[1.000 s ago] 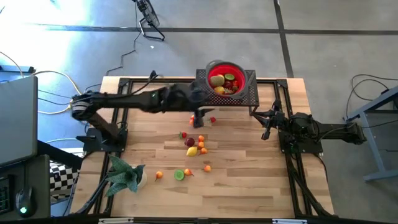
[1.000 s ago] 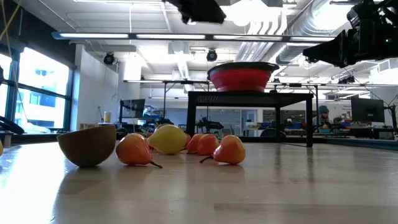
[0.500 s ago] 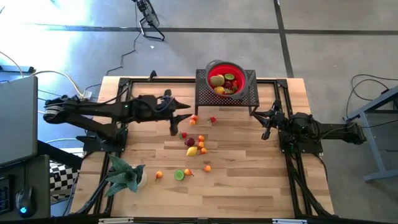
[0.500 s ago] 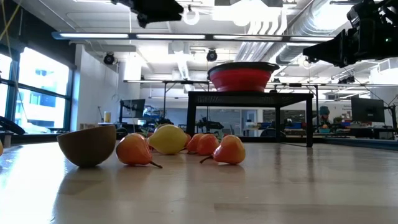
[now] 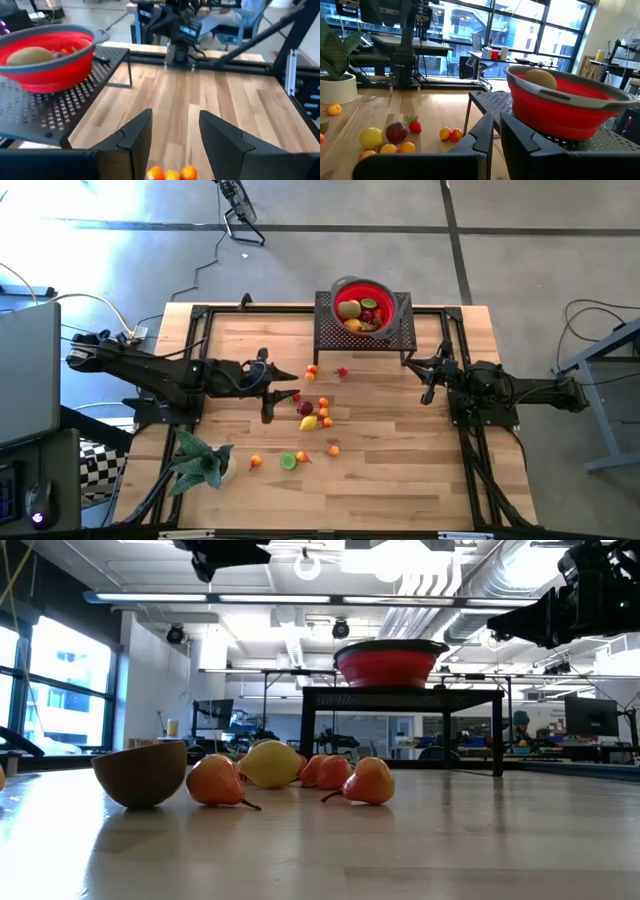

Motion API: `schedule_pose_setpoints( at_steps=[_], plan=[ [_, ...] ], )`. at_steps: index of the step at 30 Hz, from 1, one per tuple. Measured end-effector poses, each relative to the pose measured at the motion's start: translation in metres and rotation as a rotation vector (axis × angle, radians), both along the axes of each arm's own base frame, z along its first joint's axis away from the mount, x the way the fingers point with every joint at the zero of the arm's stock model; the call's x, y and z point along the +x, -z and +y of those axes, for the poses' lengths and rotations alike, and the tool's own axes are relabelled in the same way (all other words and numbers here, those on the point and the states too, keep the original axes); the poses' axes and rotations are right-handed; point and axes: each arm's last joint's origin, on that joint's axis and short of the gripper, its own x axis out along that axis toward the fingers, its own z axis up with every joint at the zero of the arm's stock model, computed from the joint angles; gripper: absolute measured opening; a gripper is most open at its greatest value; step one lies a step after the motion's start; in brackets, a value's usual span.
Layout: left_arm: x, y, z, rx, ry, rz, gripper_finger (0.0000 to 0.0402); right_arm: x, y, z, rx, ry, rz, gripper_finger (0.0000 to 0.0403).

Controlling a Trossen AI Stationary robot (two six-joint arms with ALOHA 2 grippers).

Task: Pick & Place Fruit
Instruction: Put the pomegranate into the strainer on the shelf

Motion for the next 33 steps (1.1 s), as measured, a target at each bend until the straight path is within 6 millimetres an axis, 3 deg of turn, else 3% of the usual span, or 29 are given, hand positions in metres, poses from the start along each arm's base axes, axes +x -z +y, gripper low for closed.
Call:
schedule_pose_setpoints(
  at_steps=[23,33],
  plan=[
    [0.0041,0.006,-0.001,0.006,0.04,0.04,0.0159,0.0,0.0,0.0,0.001,0.0,0.0,0.0026],
    [0.0051,0.0058,0.0073,0.035,-0.004,0.042,0.0159,0.0,0.0,0.0,0.001,0.0,-0.001,0.0026]
  ],
)
